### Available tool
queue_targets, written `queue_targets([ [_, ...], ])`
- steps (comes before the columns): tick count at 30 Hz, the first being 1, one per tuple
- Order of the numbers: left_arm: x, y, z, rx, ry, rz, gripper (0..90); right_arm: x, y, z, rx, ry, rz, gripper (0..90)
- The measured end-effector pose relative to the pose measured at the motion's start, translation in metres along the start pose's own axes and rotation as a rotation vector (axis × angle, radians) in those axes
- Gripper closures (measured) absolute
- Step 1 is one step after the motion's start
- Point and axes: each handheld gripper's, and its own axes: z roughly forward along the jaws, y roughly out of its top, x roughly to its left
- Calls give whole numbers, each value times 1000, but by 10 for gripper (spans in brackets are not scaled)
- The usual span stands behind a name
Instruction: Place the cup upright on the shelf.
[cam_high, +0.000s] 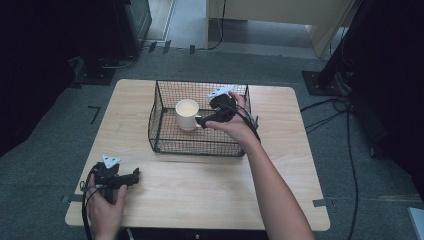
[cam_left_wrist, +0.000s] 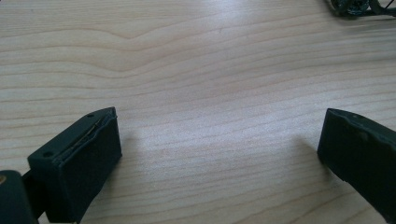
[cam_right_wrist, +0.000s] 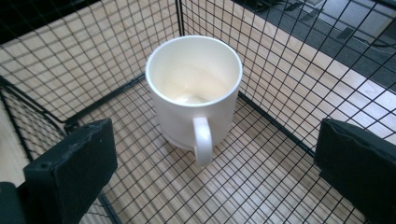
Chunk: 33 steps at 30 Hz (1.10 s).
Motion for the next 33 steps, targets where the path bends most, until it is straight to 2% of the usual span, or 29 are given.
queue_targets([
  [10,0,0,0,-2,0,-1,0,8,-12,-34,-4,-35,38,0],
  [19,0,0,0,-3,0,-4,0,14,-45,-62,-19,-59,56,0],
  [24,0,0,0,-3,0,-2,0,16,-58,-74,-37,-84,56,0],
  [27,0,0,0,-3,1,-2,0,16,-73,-86,-51,-107,64,3],
  [30,0,0,0,-3,0,-2,0,17,-84,-97,-85,-81,75,21],
  [33,0,0,0,-3,0,-2,0,22,-93,-106,-86,-97,52,18],
])
